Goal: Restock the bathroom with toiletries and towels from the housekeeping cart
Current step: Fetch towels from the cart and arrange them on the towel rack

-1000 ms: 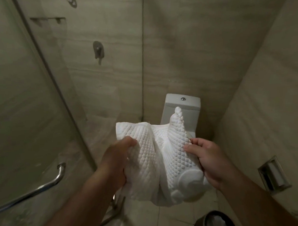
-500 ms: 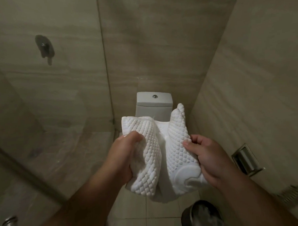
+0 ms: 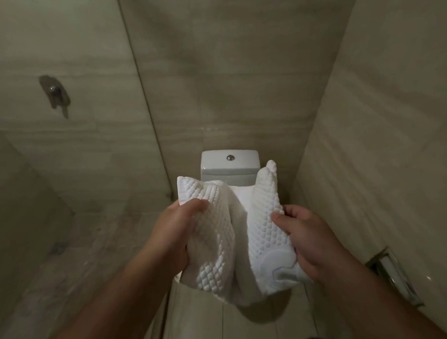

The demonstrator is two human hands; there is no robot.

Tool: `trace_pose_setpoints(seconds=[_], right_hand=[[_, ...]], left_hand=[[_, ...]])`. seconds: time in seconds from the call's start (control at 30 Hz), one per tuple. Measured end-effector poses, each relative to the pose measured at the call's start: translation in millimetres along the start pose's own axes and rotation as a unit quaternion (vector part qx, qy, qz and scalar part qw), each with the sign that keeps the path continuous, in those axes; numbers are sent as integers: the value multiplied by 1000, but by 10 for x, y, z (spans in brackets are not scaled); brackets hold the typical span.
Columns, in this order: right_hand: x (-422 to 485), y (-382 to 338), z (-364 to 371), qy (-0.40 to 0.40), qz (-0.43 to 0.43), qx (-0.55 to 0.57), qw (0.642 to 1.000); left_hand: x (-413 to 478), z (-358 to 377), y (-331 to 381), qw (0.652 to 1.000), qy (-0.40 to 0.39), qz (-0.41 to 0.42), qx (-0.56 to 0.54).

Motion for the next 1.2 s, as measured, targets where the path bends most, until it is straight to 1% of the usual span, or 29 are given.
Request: trace_pose_setpoints(seconds=[0.1,0.27,0.47,0.6,0.8,1.0,1.2], right_hand=[[205,-248,-111,-9,-9,1,1000],[426,-613,-211,-36,-33,-2,999],[628,-991,-280,-39,-59,0,997],[720,-1360,-332,-30,-78,9,996],[857,-2053,-436,-8,-131,14,991],[941,-2754,-500,24,-189,24,981],[855,-3523,-548,67,-271,47,959]], left_hand=[[178,216,146,1000,12,27,-1],[430,502,420,995,12,100,18],[679,823,613,994,-4,111,22],[940,987,824,992,-7,123,16],[1313,1387,1298,987,-50,150,-23],[1616,1818,1943,971,-94,218,-21],[1740,2235,2716,945,-137,297,-12]])
Point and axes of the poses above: each hand's wrist, its own x-axis towards the middle knuckle, its own z-axis out of the palm, y = z × x, the point moved 10 cm from there along x, towards the middle knuckle, and after that the axes turned 8 degrees about z, right-handed, at the moved point
